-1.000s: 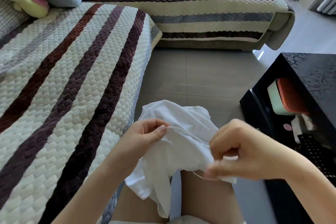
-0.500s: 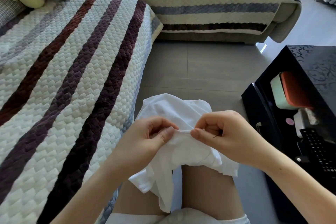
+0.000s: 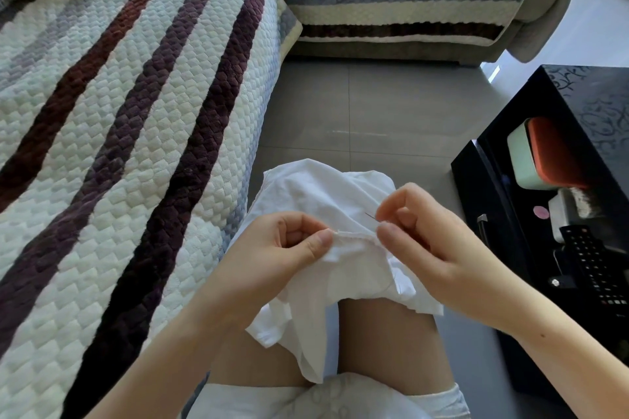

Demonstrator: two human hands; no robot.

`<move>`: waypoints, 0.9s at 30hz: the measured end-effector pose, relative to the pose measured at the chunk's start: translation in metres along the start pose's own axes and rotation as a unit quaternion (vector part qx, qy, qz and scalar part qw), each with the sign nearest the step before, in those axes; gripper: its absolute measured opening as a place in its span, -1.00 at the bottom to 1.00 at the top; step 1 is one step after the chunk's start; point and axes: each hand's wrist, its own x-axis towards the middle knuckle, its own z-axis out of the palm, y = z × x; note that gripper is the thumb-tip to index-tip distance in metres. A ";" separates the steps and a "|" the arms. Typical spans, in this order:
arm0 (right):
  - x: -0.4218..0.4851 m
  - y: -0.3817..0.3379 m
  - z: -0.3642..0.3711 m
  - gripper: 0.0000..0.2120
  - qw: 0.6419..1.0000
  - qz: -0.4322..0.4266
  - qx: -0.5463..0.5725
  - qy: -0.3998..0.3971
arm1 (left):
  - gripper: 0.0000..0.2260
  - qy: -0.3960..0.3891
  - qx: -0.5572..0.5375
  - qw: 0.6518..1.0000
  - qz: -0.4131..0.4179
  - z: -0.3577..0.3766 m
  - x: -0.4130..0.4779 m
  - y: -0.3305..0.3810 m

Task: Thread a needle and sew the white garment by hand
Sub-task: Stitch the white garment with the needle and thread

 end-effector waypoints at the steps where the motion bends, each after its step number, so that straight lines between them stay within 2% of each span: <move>1: -0.001 -0.002 0.000 -0.90 1.000 -0.012 -0.020 0.013 | -0.91 0.002 -0.001 1.000 0.000 0.000 0.000 0.000; 5: -0.006 -0.003 0.006 -0.89 0.989 -0.074 -0.116 0.050 | -0.89 0.006 -0.021 1.000 -0.006 -0.001 0.000 0.000; 7: -0.006 -0.003 0.008 -0.88 0.985 -0.078 -0.139 0.061 | -0.89 0.004 -0.025 1.000 -0.009 0.000 0.000 0.000; 12: -0.003 -0.003 0.011 -0.88 0.984 -0.078 -0.149 0.063 | -0.83 0.001 -0.033 0.999 -0.007 0.000 -0.002 0.003; 18: -0.002 -0.004 0.013 -0.88 0.984 -0.075 -0.151 0.052 | -0.91 0.005 -0.022 1.000 -0.004 0.000 -0.003 0.003; 27: 0.002 -0.007 0.016 -0.87 0.976 -0.080 -0.195 0.045 | -0.93 0.019 0.054 0.997 0.042 0.001 -0.003 0.002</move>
